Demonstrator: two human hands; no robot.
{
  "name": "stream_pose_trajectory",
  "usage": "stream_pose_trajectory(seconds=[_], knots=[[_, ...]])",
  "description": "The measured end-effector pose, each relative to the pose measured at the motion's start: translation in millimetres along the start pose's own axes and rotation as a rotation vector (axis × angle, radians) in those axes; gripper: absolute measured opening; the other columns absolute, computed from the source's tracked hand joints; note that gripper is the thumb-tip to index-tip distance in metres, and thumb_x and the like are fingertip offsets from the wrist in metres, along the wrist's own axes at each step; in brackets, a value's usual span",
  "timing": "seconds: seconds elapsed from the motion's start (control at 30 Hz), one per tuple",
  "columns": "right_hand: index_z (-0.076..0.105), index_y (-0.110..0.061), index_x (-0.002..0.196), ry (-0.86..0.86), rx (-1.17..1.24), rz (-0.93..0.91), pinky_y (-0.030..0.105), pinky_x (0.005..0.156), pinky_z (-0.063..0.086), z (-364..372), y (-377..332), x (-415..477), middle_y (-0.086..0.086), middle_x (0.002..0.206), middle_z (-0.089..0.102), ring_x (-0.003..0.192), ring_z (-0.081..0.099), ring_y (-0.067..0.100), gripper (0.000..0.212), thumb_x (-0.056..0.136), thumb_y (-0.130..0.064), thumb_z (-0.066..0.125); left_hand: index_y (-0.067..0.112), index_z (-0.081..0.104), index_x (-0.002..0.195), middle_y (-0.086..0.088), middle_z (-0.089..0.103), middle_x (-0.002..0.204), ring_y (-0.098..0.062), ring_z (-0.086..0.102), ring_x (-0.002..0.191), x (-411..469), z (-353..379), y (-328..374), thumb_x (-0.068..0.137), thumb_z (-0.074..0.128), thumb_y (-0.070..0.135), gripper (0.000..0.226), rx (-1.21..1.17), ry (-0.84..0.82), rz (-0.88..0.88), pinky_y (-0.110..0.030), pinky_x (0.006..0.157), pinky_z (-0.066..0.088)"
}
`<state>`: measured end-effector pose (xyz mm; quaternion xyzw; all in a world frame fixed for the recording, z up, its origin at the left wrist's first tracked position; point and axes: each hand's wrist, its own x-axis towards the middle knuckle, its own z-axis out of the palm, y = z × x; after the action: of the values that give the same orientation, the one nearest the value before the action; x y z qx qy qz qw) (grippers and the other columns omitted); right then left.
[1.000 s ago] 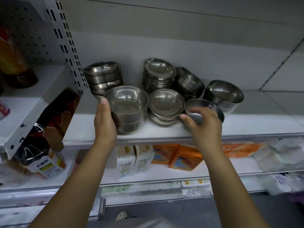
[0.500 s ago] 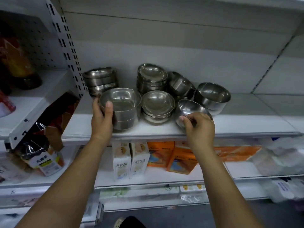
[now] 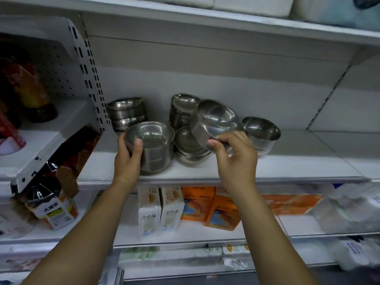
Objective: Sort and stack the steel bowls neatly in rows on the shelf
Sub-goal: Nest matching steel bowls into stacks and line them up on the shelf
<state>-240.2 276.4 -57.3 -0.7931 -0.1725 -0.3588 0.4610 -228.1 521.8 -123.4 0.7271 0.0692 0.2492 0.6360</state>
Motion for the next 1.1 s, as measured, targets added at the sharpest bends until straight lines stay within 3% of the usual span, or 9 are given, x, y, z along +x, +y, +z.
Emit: stream_pose_trajectory(seconds=[0.13, 0.23, 0.3, 0.43, 0.53, 0.57, 0.77, 0.93, 1.1], knots=[[0.071, -0.016, 0.079, -0.041, 0.11, -0.087, 0.045, 0.086, 0.05, 30.5, -17.2, 21.1, -0.018, 0.078, 0.057, 0.082, 0.056, 0.007, 0.011, 0.086, -0.025, 0.075, 0.031, 0.036, 0.151, 0.016, 0.058, 0.12, 0.016, 0.052, 0.103, 0.6, -2.5, 3.1, 0.096, 0.043, 0.058, 0.061, -0.04, -0.026, -0.011, -0.005, 0.08, 0.043], [0.073, -0.013, 0.078, -0.108, 0.178, -0.119, 0.053, 0.09, 0.05, 56.0, -27.3, 33.9, -0.017, 0.078, 0.059, 0.082, 0.056, 0.007, 0.011, 0.084, -0.023, 0.075, 0.036, 0.035, 0.148, 0.015, 0.059, 0.123, 0.006, 0.056, 0.109, 2.3, -4.2, -0.1, 0.097, 0.045, 0.063, 0.059, -0.054, -0.035, -0.011, -0.009, 0.085, 0.044], [0.073, -0.015, 0.079, -0.153, 0.163, -0.138, 0.047, 0.085, 0.051, 71.9, -30.5, 37.9, -0.014, 0.079, 0.061, 0.083, 0.057, 0.01, 0.009, 0.084, -0.023, 0.076, 0.033, 0.029, 0.153, 0.009, 0.057, 0.133, -0.004, 0.056, 0.117, 3.0, -6.5, -2.2, 0.089, 0.044, 0.068, 0.075, -0.065, -0.043, -0.005, -0.015, 0.094, 0.045], [0.074, -0.017, 0.08, -0.246, 0.152, -0.197, 0.035, 0.078, 0.049, 94.3, -33.4, 41.5, -0.015, 0.08, 0.061, 0.083, 0.056, 0.01, 0.007, 0.085, -0.022, 0.077, 0.033, 0.014, 0.159, 0.022, 0.052, 0.137, 0.01, 0.054, 0.121, 7.6, -10.2, -0.9, 0.081, 0.047, 0.071, 0.093, -0.1, -0.051, 0.002, -0.011, 0.095, 0.048], [0.077, -0.013, 0.084, -0.301, 0.141, -0.228, 0.033, 0.077, 0.051, 104.0, -31.3, 43.6, -0.016, 0.084, 0.063, 0.084, 0.058, 0.01, 0.004, 0.083, -0.016, 0.08, 0.039, 0.014, 0.158, 0.011, 0.049, 0.146, -0.008, 0.052, 0.132, 8.9, -13.0, -3.4, 0.078, 0.046, 0.084, 0.097, -0.131, -0.051, -0.023, -0.024, 0.103, 0.047], [0.077, -0.013, 0.085, -0.319, 0.137, -0.233, 0.035, 0.078, 0.051, 106.2, -29.0, 44.3, -0.016, 0.085, 0.066, 0.085, 0.059, 0.011, 0.004, 0.083, -0.016, 0.08, 0.04, 0.015, 0.157, 0.011, 0.047, 0.147, -0.009, 0.05, 0.133, 9.1, -13.9, -3.6, 0.075, 0.045, 0.09, 0.101, -0.128, -0.052, -0.023, -0.023, 0.102, 0.045], [0.079, -0.017, 0.085, -0.418, 0.086, -0.279, 0.038, 0.087, 0.049, 112.9, -18.7, 35.9, -0.016, 0.088, 0.068, 0.087, 0.061, 0.012, 0.001, 0.085, -0.017, 0.079, 0.04, 0.01, 0.157, 0.036, 0.037, 0.146, 0.014, 0.04, 0.136, 14.3, -16.9, -8.2, 0.076, 0.041, 0.093, 0.102, -0.129, -0.124, 0.015, -0.016, 0.109, 0.038], [0.078, -0.013, 0.085, -0.428, 0.076, -0.26, 0.032, 0.092, 0.046, 112.6, -17.0, 32.2, -0.006, 0.085, 0.072, 0.086, 0.061, 0.013, 0.015, 0.087, -0.028, 0.073, 0.055, 0.016, 0.145, 0.037, 0.04, 0.143, 0.019, 0.043, 0.13, 15.1, -20.0, -4.4, 0.076, 0.041, 0.092, 0.082, -0.143, -0.174, -0.027, -0.006, 0.1, 0.04], [0.078, -0.008, 0.087, -0.429, 0.056, -0.265, 0.033, 0.093, 0.047, 111.6, -16.4, 32.9, -0.002, 0.085, 0.071, 0.087, 0.061, 0.016, 0.02, 0.087, -0.028, 0.074, 0.039, 0.015, 0.158, 0.023, 0.045, 0.148, 0.008, 0.046, 0.134, 16.1, -19.6, -8.8, 0.074, 0.046, 0.092, 0.104, -0.135, -0.201, -0.022, -0.02, 0.105, 0.045]])
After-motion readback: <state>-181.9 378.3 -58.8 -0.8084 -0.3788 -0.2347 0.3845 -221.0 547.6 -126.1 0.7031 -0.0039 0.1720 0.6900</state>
